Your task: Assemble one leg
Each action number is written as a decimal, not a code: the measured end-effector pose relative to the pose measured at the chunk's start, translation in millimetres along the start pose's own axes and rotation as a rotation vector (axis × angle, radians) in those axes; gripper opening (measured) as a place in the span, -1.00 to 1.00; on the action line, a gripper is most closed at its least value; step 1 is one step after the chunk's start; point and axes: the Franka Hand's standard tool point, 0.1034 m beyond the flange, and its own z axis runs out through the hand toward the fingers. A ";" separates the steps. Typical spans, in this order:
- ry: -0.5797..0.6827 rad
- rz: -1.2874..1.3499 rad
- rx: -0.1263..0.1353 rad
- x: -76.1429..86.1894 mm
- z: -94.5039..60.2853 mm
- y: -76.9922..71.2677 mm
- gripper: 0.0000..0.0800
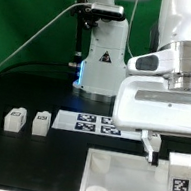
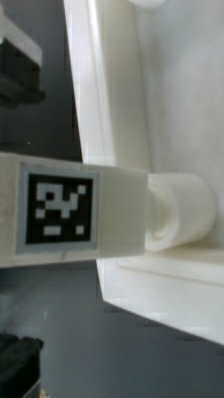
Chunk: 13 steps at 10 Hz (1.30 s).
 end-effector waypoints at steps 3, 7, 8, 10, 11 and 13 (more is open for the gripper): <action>-0.067 0.021 0.021 17.2 -15.4 -1.6 0.62; -0.316 0.057 0.058 33.5 -12.5 -3.8 0.62; -0.414 0.056 0.061 33.2 -8.9 0.9 0.62; -0.628 0.082 0.067 23.7 0.7 12.4 0.62; -0.716 0.096 0.065 21.4 2.4 13.8 0.62; -0.730 0.119 0.054 16.0 7.4 14.8 0.62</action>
Offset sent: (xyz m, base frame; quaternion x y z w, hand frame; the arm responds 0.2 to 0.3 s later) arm 0.0254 -0.0081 0.0327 -0.0040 -0.1416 -0.0034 0.9899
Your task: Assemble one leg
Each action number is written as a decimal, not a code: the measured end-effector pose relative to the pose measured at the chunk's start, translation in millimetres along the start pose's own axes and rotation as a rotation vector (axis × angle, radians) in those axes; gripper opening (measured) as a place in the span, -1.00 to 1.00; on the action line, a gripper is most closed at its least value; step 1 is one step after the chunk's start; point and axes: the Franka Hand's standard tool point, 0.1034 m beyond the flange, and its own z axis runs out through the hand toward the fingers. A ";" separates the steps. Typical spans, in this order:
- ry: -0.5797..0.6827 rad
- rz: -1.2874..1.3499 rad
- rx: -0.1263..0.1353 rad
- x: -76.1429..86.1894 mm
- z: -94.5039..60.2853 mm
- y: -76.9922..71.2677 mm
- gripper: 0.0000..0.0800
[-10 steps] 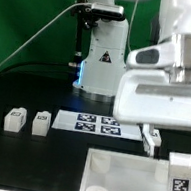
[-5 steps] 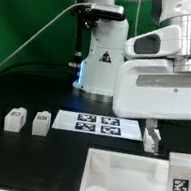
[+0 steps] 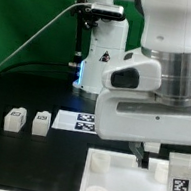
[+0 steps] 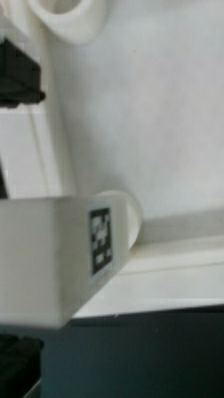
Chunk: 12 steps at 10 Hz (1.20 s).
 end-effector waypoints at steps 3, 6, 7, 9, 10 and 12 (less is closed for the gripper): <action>-0.014 0.051 0.005 -3.9 0.5 -6.0 0.53; -0.013 0.099 0.004 -3.4 0.4 -4.0 0.01; -0.013 0.130 0.004 -3.3 0.4 -3.9 -0.27; -0.014 0.341 0.004 -3.4 0.5 -4.3 -0.27; -0.004 0.456 0.004 -2.4 1.1 -4.3 -0.27; 0.027 0.737 0.021 -1.9 1.6 -8.7 -0.27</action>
Offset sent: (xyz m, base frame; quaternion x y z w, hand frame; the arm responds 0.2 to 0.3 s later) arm 0.0000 0.0000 0.0000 0.0000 0.0000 0.0000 1.0000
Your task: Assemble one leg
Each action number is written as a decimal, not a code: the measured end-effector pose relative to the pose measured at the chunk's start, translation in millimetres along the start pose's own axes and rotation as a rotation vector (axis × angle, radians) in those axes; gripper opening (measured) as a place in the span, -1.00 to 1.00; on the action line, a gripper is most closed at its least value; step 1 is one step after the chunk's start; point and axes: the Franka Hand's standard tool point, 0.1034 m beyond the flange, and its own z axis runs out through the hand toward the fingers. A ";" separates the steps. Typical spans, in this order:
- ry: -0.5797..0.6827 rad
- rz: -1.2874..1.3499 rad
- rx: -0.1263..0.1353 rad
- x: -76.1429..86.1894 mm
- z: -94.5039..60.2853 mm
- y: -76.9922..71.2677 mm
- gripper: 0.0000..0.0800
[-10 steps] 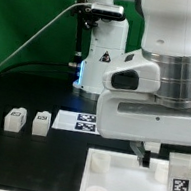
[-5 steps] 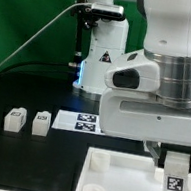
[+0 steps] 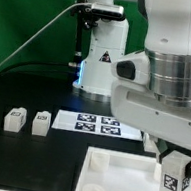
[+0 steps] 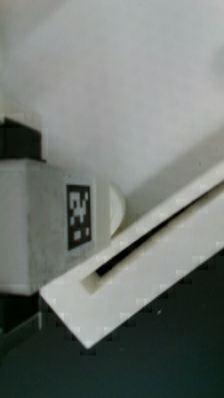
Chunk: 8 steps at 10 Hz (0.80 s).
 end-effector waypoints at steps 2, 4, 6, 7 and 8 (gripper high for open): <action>0.016 0.326 0.031 -3.6 1.7 -2.9 -0.27; 0.045 0.581 0.077 -7.0 2.2 -3.1 -0.27; 0.059 0.809 0.114 -10.6 2.8 -4.7 -0.27; 0.060 0.790 0.113 -10.4 2.6 -4.6 -0.27; 0.060 0.789 0.112 -10.7 3.0 -4.6 -0.15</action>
Offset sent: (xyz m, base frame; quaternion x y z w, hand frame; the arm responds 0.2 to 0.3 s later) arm -0.0045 0.0056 -0.0187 0.0385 0.0321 0.2420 0.9690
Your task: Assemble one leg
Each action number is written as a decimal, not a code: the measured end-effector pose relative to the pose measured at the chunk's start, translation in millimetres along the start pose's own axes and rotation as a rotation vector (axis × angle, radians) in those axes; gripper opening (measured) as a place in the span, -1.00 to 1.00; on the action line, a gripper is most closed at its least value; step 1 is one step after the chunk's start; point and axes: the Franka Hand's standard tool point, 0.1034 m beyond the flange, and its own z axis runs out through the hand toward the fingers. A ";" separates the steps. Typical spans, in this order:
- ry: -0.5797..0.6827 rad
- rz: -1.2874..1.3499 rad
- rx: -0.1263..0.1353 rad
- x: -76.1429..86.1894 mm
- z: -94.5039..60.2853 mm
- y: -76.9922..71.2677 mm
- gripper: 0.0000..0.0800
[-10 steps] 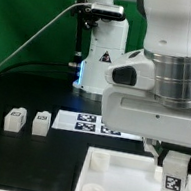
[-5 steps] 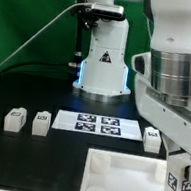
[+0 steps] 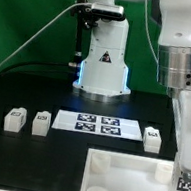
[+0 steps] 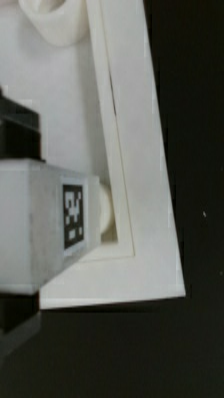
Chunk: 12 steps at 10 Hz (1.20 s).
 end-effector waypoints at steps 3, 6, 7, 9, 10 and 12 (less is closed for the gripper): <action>0.008 -0.235 -0.010 0.6 -4.0 -2.7 0.54; 0.019 -0.538 -0.015 1.8 -4.1 -3.2 0.61; 0.018 -0.620 -0.016 2.0 -4.1 -3.3 0.62; 0.064 -0.980 -0.051 -1.3 -5.4 -2.3 0.62; 0.062 -1.151 -0.049 -5.3 -5.2 -2.7 0.62; 0.064 -1.447 -0.057 -4.7 -5.0 -3.6 0.62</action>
Offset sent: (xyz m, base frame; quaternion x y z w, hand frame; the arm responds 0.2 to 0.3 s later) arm -0.0051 0.0017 0.0051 -0.0386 0.0551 -0.4516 0.8897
